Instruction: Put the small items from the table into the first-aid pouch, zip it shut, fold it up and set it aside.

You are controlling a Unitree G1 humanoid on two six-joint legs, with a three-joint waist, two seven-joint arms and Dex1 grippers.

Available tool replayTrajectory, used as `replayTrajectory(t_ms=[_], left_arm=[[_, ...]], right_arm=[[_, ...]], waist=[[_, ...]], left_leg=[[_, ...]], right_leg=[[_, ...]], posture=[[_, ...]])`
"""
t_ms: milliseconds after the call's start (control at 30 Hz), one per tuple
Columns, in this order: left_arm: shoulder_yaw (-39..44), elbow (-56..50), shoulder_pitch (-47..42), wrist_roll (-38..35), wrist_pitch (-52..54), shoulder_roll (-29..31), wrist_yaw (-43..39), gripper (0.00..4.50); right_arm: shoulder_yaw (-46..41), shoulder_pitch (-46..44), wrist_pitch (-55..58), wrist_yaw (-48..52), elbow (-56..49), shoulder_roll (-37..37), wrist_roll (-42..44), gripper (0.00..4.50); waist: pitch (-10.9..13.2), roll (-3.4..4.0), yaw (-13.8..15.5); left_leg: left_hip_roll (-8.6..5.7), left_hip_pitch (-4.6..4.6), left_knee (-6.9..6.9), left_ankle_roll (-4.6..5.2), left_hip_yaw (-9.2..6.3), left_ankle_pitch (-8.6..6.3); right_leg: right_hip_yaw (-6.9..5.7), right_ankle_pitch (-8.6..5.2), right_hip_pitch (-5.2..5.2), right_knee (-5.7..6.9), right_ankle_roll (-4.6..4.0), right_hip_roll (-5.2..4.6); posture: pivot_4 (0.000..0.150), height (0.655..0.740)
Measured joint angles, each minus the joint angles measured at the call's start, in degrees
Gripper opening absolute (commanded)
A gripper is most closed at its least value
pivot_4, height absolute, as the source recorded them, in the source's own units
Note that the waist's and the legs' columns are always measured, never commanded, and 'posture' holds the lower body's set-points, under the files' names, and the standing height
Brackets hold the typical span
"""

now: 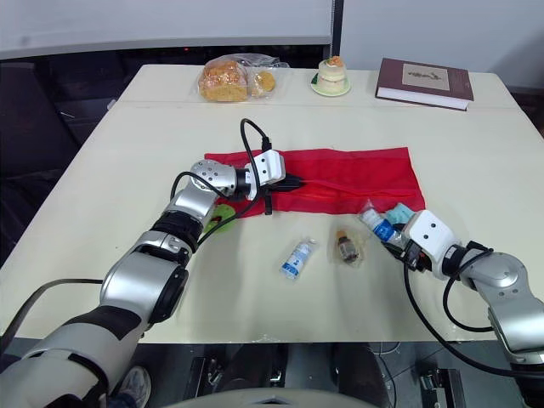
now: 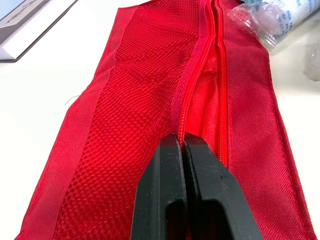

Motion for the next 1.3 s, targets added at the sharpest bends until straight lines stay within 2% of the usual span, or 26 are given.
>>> replayTrajectory(t_ms=[67, 267, 500, 567, 733, 1067, 1300], left_arm=[[0.00, 0.00, 0.00, 0.00, 0.04, -0.03, 0.00, 0.00], [0.01, 0.00, 0.00, -0.20, 0.35, -0.27, 0.00, 0.00], [0.58, -0.19, 0.00, -1.29, 1.10, -0.99, -0.61, 0.00], [1.10, -0.22, -0.01, -2.17, 1.70, -1.42, -0.75, 0.00], [1.25, -0.38, -0.01, -2.82, 1.95, -1.75, -0.91, 0.00], [2.15, -4.08, 0.50, -3.67, 3.35, -2.76, -1.41, 0.00], [2.11, -9.23, 4.26, -4.43, 6.04, -3.05, -2.18, 0.00]], right_arm=[[0.16, 0.27, 0.04, 0.00, -0.59, -0.29, -0.14, 0.04], [-0.47, -0.07, 5.32, -0.56, -3.09, 0.06, 1.85, 0.04], [-5.54, -6.60, 22.71, -3.72, -8.56, 3.93, 13.95, 0.04], [-6.82, -10.66, 30.58, -4.88, -9.00, 5.75, 19.90, 0.04], [-5.89, -16.96, 40.73, -7.62, -8.37, 7.70, 26.08, 0.04], [2.31, -26.85, 48.78, -12.72, 0.75, 14.66, 26.70, 0.04], [0.15, -31.24, 51.42, -19.50, 6.71, 24.18, 26.30, 0.04]], waist=[[0.00, 0.00, -0.01], [0.00, 0.00, -0.01], [0.00, 0.00, -0.02], [0.00, 0.00, -0.04], [0.00, 0.00, -0.04], [0.00, 0.01, -0.04], [-0.01, 0.02, -0.21]], left_leg=[[0.00, 0.00, 0.00, 0.00, 0.00, 0.00], [0.01, 0.00, 0.01, 0.00, -0.03, 0.00], [0.02, -0.01, 0.01, 0.00, -0.06, 0.00], [0.03, -0.01, 0.01, 0.00, -0.08, 0.00], [0.03, -0.04, 0.00, 0.01, -0.09, -0.01], [0.03, -0.09, 0.00, 0.02, -0.09, -0.01], [0.04, -0.08, 0.00, 0.02, -0.06, -0.01]], right_leg=[[-0.01, 0.00, 0.00, 0.00, 0.00, 0.00], [-0.01, 0.00, 0.01, 0.00, 0.00, 0.00], [-0.02, 0.00, 0.01, 0.00, 0.00, 0.00], [-0.02, 0.01, 0.00, 0.00, -0.01, 0.00], [-0.03, 0.01, 0.00, 0.00, -0.01, -0.01], [-0.04, 0.01, -0.05, 0.01, -0.01, -0.01], [-0.01, 0.01, -0.09, 0.06, -0.02, -0.01]], posture=[[0.150, 0.7289], [0.150, 0.7289], [0.150, 0.7289], [0.150, 0.7289], [0.150, 0.7289], [0.150, 0.7289], [0.150, 0.7289]])
